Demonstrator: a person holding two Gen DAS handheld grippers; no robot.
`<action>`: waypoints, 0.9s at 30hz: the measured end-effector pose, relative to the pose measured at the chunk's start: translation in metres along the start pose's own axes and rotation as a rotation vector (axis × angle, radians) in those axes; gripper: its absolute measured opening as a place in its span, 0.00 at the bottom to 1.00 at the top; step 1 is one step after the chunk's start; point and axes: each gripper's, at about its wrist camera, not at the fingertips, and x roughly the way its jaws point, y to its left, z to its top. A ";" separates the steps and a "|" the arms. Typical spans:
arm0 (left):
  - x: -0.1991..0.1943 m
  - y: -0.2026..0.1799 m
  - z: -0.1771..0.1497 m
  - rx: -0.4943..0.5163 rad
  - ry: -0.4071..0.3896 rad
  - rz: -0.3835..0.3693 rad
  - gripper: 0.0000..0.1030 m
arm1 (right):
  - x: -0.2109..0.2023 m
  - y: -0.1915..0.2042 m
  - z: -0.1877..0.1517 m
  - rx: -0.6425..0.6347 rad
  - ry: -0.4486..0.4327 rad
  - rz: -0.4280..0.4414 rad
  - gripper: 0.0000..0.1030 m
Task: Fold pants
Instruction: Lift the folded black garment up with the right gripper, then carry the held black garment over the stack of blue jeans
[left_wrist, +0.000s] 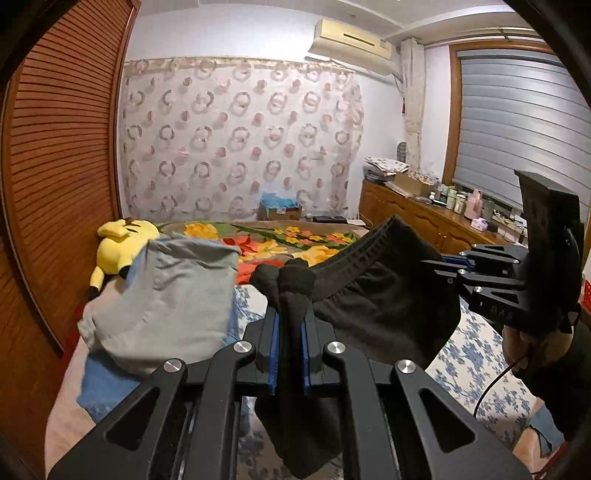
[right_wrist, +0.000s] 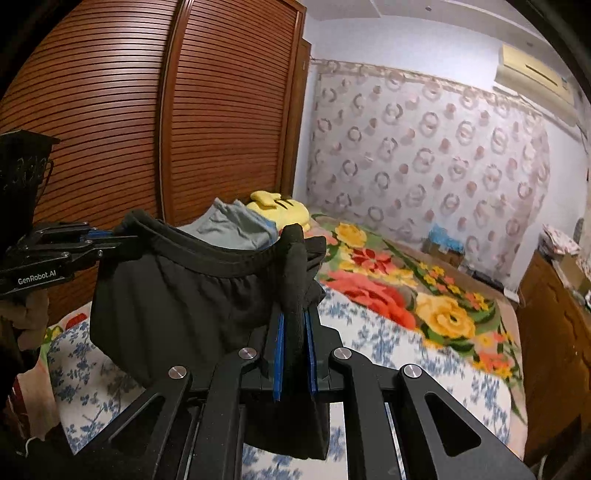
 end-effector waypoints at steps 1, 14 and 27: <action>0.001 0.002 0.002 -0.001 -0.002 0.003 0.10 | 0.003 -0.001 0.002 -0.006 -0.003 0.001 0.10; 0.005 0.035 0.020 -0.022 -0.046 0.068 0.10 | 0.040 -0.007 0.029 -0.065 -0.038 0.034 0.10; -0.005 0.065 0.022 -0.069 -0.111 0.151 0.10 | 0.076 -0.010 0.044 -0.148 -0.067 0.058 0.10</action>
